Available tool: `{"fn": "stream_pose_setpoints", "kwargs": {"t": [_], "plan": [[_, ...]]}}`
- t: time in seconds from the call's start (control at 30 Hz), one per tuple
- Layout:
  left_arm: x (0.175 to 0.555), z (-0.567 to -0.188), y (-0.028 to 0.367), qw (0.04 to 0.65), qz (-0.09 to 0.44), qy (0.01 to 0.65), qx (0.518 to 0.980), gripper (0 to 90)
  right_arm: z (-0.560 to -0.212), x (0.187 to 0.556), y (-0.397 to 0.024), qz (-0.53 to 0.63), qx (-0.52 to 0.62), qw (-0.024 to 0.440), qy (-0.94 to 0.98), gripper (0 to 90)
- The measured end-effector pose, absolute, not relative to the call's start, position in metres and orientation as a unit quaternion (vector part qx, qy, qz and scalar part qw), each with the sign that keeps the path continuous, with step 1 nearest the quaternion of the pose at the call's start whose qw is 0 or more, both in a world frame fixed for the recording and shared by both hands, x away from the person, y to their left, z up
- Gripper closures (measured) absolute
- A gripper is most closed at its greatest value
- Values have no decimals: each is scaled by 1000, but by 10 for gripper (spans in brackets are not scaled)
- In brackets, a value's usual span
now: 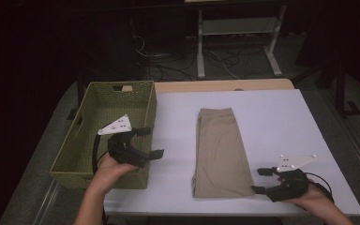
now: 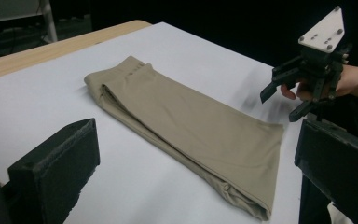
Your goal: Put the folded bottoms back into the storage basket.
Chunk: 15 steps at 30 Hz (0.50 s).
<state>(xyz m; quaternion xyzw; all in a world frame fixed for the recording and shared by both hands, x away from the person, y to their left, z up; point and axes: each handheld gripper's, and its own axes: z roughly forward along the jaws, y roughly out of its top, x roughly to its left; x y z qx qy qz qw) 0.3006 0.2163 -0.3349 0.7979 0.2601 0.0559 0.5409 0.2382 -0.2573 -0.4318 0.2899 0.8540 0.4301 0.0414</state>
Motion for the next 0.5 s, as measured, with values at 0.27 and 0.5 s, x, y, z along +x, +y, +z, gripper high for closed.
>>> {"fn": "stream_pose_setpoints", "kwargs": {"t": [0.27, 0.5], "plan": [[298, -328, 202, 542, 53, 259, 798, 0, -432, 239, -254, 429, 288, 38, 856, 245], [295, -325, 186, 537, 50, 242, 807, 0, -432, 240, -253, 428, 297, 39, 852, 175]]}}
